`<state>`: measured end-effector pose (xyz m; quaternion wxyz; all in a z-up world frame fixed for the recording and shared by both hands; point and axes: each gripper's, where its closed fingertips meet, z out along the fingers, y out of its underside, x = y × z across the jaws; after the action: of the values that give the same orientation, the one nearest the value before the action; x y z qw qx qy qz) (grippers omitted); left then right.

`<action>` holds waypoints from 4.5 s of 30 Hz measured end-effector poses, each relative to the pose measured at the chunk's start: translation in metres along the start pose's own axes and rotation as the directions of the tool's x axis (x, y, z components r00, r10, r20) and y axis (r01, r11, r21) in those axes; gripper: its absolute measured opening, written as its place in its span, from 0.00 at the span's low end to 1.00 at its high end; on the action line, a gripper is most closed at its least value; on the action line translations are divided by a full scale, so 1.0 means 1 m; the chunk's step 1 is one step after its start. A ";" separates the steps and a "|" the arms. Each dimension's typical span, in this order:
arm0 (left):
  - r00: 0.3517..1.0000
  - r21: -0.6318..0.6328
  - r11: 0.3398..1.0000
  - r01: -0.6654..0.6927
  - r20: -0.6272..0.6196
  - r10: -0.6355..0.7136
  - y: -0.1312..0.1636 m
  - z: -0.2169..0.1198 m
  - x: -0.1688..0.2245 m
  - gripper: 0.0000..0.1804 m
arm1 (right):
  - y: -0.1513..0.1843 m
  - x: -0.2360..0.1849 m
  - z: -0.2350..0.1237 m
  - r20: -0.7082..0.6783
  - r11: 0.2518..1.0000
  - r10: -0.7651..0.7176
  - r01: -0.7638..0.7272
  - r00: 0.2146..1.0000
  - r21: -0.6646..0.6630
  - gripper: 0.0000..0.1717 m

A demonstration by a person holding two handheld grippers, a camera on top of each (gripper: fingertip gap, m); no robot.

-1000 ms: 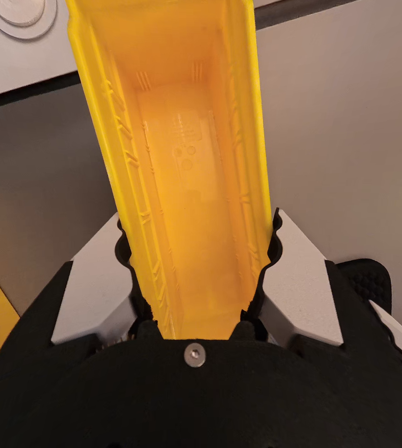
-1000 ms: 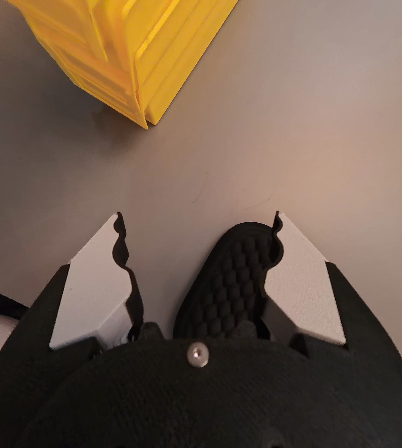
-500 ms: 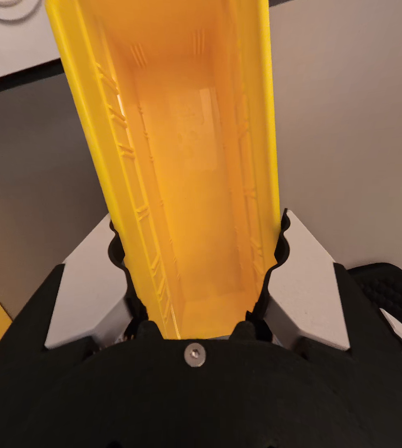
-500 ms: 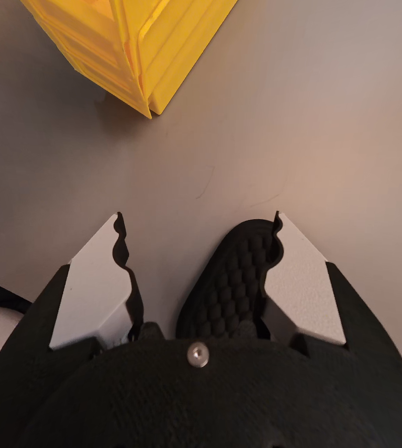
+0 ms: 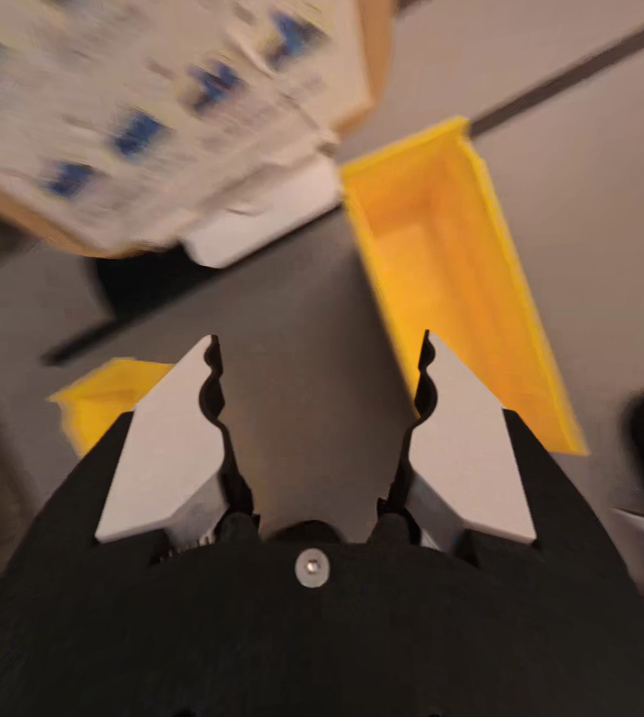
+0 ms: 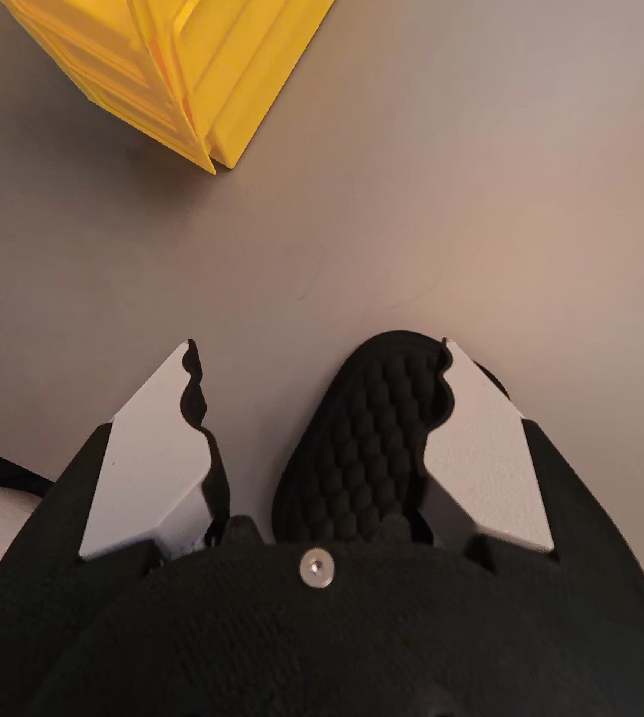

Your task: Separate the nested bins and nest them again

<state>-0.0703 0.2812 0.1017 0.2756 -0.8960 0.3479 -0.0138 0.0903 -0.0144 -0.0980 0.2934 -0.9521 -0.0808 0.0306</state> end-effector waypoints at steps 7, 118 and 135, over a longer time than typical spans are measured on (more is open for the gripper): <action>0.946 -0.052 0.998 0.018 0.326 0.000 0.077 -0.037 -0.163 0.57 | -0.011 -0.004 -0.005 0.003 0.999 -0.011 0.011 1.000 0.039 0.70; 0.941 -0.315 0.895 0.315 0.227 -0.251 0.032 0.091 0.104 0.64 | 0.050 0.026 -0.010 0.184 0.975 0.164 -0.188 0.969 0.118 0.65; 0.975 -0.381 0.914 0.140 0.215 -0.059 0.026 0.066 0.093 0.63 | 0.024 0.009 -0.010 0.143 0.980 0.057 -0.083 0.988 0.180 0.62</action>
<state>-0.0015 0.2387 0.0174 0.1222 -0.9465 0.2679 0.1321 0.1030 -0.0379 -0.1033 0.3733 -0.9185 -0.0639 0.1139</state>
